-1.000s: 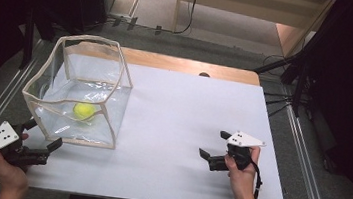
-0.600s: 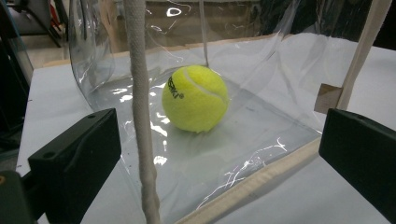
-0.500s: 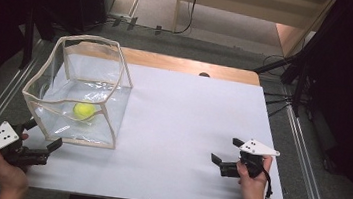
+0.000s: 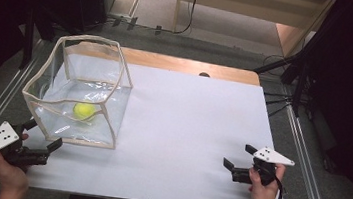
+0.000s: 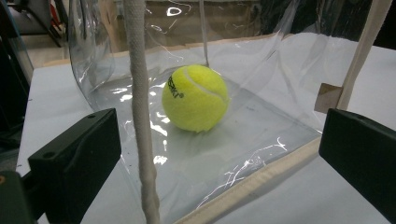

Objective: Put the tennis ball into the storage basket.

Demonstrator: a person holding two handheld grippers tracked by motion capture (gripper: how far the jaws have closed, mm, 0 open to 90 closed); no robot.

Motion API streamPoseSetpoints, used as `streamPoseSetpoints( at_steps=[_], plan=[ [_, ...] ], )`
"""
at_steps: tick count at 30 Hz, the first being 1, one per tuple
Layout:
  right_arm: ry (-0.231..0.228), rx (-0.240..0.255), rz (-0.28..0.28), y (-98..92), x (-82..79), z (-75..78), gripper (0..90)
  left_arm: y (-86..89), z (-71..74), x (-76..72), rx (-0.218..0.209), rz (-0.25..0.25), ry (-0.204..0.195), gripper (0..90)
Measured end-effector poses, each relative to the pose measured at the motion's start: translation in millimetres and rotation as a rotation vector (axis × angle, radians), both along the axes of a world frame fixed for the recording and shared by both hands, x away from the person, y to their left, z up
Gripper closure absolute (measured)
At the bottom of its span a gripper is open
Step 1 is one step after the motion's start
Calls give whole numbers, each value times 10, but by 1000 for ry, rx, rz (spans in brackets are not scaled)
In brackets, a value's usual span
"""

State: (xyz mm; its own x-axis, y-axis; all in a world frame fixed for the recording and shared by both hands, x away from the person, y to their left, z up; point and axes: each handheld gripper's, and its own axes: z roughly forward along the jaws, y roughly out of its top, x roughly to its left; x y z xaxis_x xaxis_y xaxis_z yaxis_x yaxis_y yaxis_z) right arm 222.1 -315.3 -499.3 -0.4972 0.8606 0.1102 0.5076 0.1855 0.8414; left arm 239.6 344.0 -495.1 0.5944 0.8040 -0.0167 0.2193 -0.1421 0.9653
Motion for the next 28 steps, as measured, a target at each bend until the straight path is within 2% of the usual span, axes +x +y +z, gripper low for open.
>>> streamPoseSetpoints(
  at_steps=[5,8,11,16,28],
  plan=[
    [-6,15,-38,-127,-71,-12,0,1,0,1,0,0,0,0],
    [-24,19,-60,-214,-109,-31,0,2,0,2,0,0,0,0],
    [-26,51,-91,-295,-165,-42,0,3,1,4,-1,-2,1,0],
    [-55,59,-129,-406,-220,-58,0,0,1,29,1,-6,10,0],
    [-84,95,-177,-514,-322,-88,0,9,9,27,1,0,11,0]
  ],
)
